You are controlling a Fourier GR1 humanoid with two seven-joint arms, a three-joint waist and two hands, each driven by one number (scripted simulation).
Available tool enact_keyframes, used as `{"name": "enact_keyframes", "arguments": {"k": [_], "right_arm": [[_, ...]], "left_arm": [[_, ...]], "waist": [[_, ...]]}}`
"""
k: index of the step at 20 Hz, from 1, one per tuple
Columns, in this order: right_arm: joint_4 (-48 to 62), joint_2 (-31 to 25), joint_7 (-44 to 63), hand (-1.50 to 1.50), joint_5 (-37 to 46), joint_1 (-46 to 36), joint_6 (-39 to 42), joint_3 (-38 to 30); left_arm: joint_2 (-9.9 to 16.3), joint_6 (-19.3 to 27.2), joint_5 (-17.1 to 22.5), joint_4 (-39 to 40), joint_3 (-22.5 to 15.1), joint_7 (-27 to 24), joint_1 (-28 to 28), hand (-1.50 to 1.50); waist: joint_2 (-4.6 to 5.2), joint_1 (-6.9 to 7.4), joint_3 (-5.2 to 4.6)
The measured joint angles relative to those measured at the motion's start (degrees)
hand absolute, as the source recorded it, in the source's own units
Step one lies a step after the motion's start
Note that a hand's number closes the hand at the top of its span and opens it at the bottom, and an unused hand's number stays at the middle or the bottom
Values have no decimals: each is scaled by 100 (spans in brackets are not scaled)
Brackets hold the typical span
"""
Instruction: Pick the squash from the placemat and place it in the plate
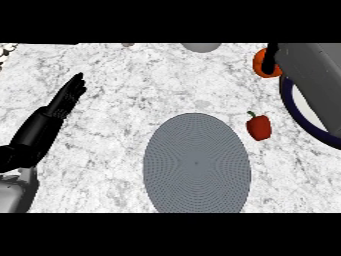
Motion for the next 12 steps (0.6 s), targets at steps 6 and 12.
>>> {"name": "enact_keyframes", "arguments": {"k": [6, 12], "right_arm": [[490, -69, 588, 150, 934, -701, -1283, 21], [1253, -120, 733, 150, 1791, -1139, -1957, 117]], "left_arm": [[-49, -75, -2, -19, -100, -10, -169, 0], [-90, -108, -25, -35, -180, 19, -258, 0]], "waist": [[116, 286, 4], [145, 370, 7]]}}
